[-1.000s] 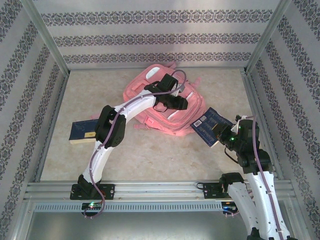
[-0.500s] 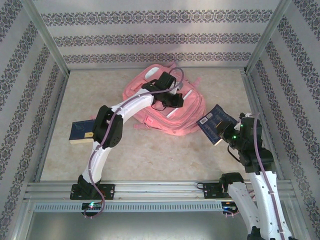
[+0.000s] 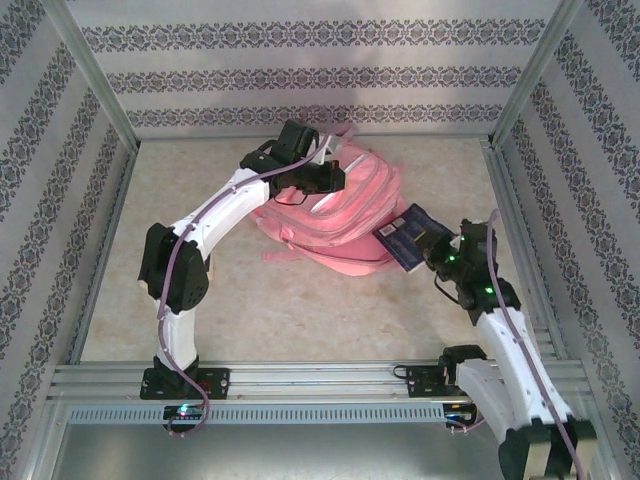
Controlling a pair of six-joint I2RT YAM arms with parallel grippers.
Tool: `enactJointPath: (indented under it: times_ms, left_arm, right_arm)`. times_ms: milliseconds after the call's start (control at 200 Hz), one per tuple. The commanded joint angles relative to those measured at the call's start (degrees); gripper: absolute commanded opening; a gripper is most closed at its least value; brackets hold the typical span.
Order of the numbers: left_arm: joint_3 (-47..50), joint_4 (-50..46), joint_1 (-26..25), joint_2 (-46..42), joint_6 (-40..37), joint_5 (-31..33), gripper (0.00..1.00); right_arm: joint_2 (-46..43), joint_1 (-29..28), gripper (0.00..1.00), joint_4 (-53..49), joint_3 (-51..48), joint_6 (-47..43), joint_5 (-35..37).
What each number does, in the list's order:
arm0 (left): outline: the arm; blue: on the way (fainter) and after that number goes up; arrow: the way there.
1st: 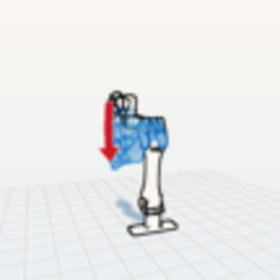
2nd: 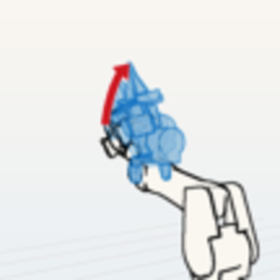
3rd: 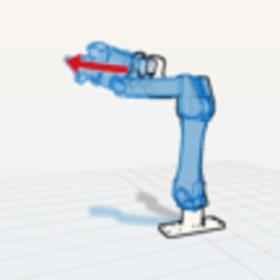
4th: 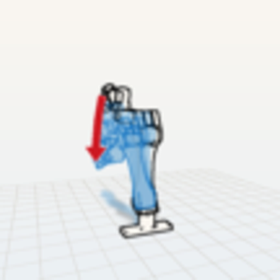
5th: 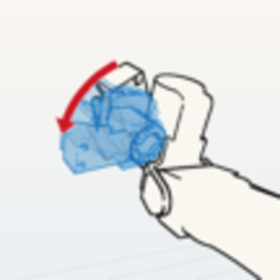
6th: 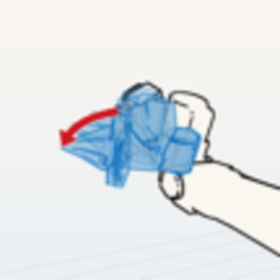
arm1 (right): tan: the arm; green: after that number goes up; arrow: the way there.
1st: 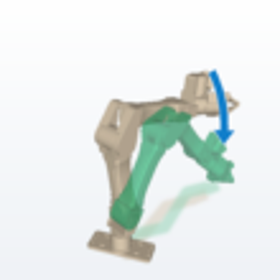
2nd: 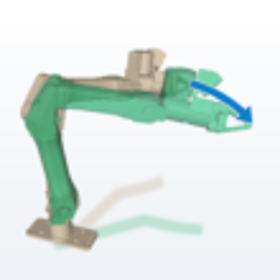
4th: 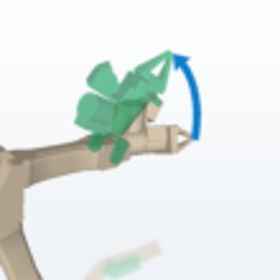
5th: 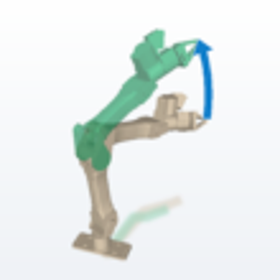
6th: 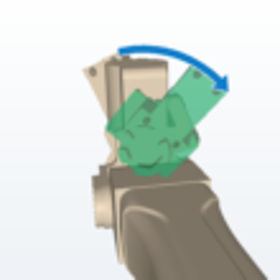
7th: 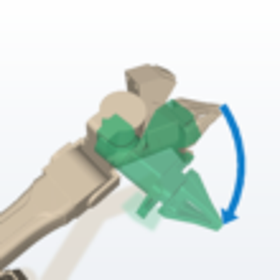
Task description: Pack the student bag
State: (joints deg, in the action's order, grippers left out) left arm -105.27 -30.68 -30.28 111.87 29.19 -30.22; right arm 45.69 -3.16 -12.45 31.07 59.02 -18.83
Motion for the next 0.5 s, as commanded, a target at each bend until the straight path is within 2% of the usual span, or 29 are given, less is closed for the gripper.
enactJointPath:
  times_ms: [0, 25, 100, 195, 405, 495]
  left_arm:
    - [1.8, 0.6, 0.6, -3.6, 0.6, -1.9, 0.01]
    - [2.2, 0.9, 0.6, -3.8, 1.0, -2.2, 0.04]
    - [3.3, 0.6, 0.1, -4.8, 1.7, -1.0, 0.21]
    - [1.6, -3.5, -2.1, -5.5, -1.2, 3.0, 0.40]
    - [-6.5, -13.4, -9.6, -3.5, -10.3, 10.7, 0.63]
    - [-7.6, -15.0, -11.5, -3.1, -13.1, 13.5, 0.68]
  right_arm:
    - [3.4, -1.4, 0.00, 26.7, -1.6, 9.2, -6.4]
    - [4.1, -2.0, 0.00, 28.3, -1.5, 9.5, -6.2]
    - [5.8, -3.2, 0.00, 34.0, -1.0, 12.5, -6.5]
    - [6.6, -4.5, 0.00, 38.7, -1.2, 16.6, -6.6]
    - [5.7, -7.4, 0.00, 40.2, -2.0, 18.1, -5.1]
    - [5.1, -7.6, 0.00, 40.2, -2.4, 18.8, -4.8]
